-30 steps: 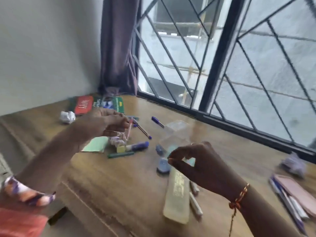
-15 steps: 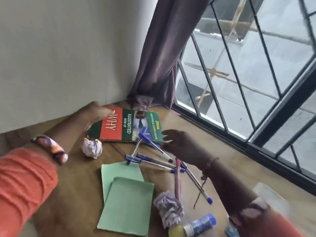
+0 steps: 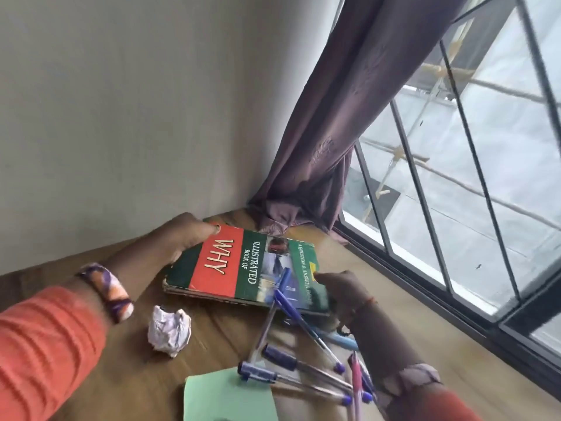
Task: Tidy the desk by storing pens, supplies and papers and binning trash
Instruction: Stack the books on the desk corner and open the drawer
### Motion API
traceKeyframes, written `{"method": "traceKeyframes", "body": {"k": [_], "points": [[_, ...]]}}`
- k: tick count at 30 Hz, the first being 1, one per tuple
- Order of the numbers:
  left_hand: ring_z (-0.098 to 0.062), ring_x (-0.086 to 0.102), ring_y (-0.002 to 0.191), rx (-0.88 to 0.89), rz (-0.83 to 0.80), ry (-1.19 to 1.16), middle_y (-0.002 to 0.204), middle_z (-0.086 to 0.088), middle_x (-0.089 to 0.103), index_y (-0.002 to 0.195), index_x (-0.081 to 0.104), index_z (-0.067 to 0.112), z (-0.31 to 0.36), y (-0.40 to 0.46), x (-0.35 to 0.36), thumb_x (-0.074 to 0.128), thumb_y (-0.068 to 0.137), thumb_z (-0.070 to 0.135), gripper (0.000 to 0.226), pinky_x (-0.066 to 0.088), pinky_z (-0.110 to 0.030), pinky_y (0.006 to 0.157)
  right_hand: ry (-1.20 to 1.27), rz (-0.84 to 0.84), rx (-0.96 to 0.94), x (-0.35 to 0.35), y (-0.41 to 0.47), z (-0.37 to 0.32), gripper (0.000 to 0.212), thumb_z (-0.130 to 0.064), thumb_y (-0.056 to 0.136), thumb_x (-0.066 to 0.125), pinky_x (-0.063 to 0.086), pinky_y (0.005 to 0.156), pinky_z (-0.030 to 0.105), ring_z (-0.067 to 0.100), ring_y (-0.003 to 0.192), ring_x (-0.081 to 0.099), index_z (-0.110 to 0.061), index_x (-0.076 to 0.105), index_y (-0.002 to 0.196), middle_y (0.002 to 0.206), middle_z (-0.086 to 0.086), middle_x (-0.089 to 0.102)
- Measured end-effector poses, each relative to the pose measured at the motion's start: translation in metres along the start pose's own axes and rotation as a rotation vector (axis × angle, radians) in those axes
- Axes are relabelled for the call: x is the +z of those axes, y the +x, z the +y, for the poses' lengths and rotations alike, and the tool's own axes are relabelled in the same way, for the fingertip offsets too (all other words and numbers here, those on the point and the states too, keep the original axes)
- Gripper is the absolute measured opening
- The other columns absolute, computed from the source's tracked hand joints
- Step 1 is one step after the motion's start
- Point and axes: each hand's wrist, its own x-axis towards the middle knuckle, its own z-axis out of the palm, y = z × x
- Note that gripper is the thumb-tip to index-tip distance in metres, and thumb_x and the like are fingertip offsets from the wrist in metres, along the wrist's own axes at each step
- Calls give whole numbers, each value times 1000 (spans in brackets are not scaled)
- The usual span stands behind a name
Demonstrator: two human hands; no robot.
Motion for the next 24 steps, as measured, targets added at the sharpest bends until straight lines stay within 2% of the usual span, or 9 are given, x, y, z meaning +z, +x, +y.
{"method": "traceKeyframes", "body": {"k": [3, 5, 7, 9, 11, 17, 20, 22, 24], "points": [[-34, 53, 111, -33, -22, -125, 122, -23, 55, 125, 48, -4, 9, -7, -7, 58, 90, 27, 48, 43, -37, 87, 353, -59, -19, -13, -20, -4, 16, 1, 89, 52, 48, 39, 19, 19, 45, 58, 4, 51, 73, 67, 17, 56], [-33, 51, 112, -48, -69, -224, 128, -21, 51, 109, 55, -1, 16, -19, -9, 60, 88, 29, 37, 39, -41, 94, 528, -136, -110, -24, -32, -8, 18, 4, 91, 45, 50, 41, 22, 19, 45, 60, 4, 54, 76, 65, 15, 61], [-28, 53, 84, -39, -105, -338, 104, -17, 57, 83, 53, 4, 24, -29, -6, 61, 87, 26, 23, 40, -44, 88, 627, -198, -250, -40, -44, -13, 18, 3, 92, 43, 56, 51, 27, 19, 53, 65, 4, 61, 92, 68, 11, 69], [-25, 51, 71, -7, -123, -420, 83, -14, 57, 78, 52, 4, 33, -40, 1, 61, 87, 20, 21, 45, -44, 79, 665, -210, -364, -59, -56, -16, 24, 0, 91, 44, 57, 60, 32, 20, 62, 67, 0, 62, 107, 78, 11, 71], [-27, 56, 70, 46, -147, -462, 79, -15, 59, 84, 55, 0, 43, -54, 8, 59, 88, 16, 17, 47, -39, 62, 670, -229, -472, -82, -71, -18, 31, -4, 87, 48, 57, 66, 36, 24, 71, 67, -3, 60, 116, 93, 15, 70], [-29, 61, 67, 219, -188, -576, 78, -15, 63, 93, 60, -2, 81, -108, 35, 59, 87, 4, 9, 52, -31, 51, 608, -161, -633, -159, -138, -1, 50, -9, 78, 66, 51, 79, 49, 36, 102, 56, -8, 52, 126, 122, 22, 59], [-19, 65, 56, 360, -235, -630, 75, -10, 69, 111, 58, -6, 98, -151, 55, 59, 86, 1, 26, 53, -24, 50, 579, -58, -690, -198, -187, 18, 90, -29, 46, 89, 49, 84, 53, 37, 105, 57, -6, 51, 124, 122, 22, 59], [-24, 66, 69, 445, -335, -641, 93, -18, 67, 115, 58, -3, 105, -189, 70, 60, 86, 6, 30, 53, -33, 73, 581, -11, -723, -226, -225, 36, 89, -28, 45, 90, 54, 76, 42, 31, 100, 60, -5, 52, 121, 116, 20, 60], [-34, 61, 93, 540, -432, -616, 109, -25, 62, 116, 57, -3, 111, -233, 87, 58, 88, 9, 31, 47, -48, 90, 613, 21, -741, -258, -269, 58, 66, -14, 62, 78, 56, 68, 37, 30, 97, 58, -4, 50, 122, 114, 19, 58]]}}
